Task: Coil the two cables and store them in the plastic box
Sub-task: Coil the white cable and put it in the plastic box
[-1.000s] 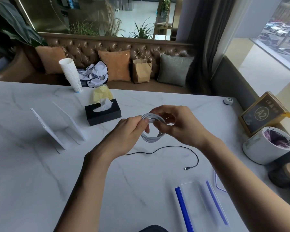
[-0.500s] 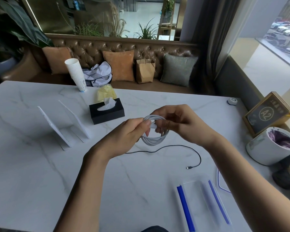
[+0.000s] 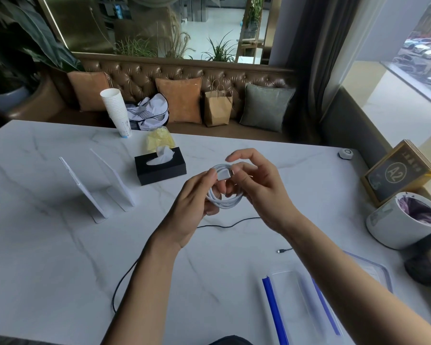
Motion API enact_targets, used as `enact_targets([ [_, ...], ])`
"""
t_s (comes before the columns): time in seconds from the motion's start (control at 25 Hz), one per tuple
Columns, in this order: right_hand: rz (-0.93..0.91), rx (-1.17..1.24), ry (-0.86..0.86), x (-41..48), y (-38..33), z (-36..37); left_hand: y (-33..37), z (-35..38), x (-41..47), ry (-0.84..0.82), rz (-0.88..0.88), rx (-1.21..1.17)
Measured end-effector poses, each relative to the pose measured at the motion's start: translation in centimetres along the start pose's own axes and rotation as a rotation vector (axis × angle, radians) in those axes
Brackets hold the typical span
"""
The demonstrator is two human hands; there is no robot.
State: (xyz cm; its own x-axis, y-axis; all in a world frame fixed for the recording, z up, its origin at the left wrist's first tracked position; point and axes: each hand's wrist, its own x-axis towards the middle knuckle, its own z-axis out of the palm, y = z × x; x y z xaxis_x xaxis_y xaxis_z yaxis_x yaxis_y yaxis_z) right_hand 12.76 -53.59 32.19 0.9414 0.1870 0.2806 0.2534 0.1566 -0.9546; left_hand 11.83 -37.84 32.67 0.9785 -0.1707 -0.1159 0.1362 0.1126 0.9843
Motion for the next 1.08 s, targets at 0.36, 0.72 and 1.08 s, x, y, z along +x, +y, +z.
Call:
enact_targets([
  [0.36,-0.173,-0.511,0.045,-0.5,-0.5,-0.9,-0.4,0.8,0.1,-0.023,-0.016,-0.012],
  [0.72,-0.378,-0.837,0.120,-0.5,-0.3,-2.3,-0.5,1.3,0.7,-0.003,0.161,0.288],
  [1.08,-0.152,-0.555,0.230,-0.4,0.2,-2.4,-0.9,1.8,2.1,-0.044,0.221,0.377],
])
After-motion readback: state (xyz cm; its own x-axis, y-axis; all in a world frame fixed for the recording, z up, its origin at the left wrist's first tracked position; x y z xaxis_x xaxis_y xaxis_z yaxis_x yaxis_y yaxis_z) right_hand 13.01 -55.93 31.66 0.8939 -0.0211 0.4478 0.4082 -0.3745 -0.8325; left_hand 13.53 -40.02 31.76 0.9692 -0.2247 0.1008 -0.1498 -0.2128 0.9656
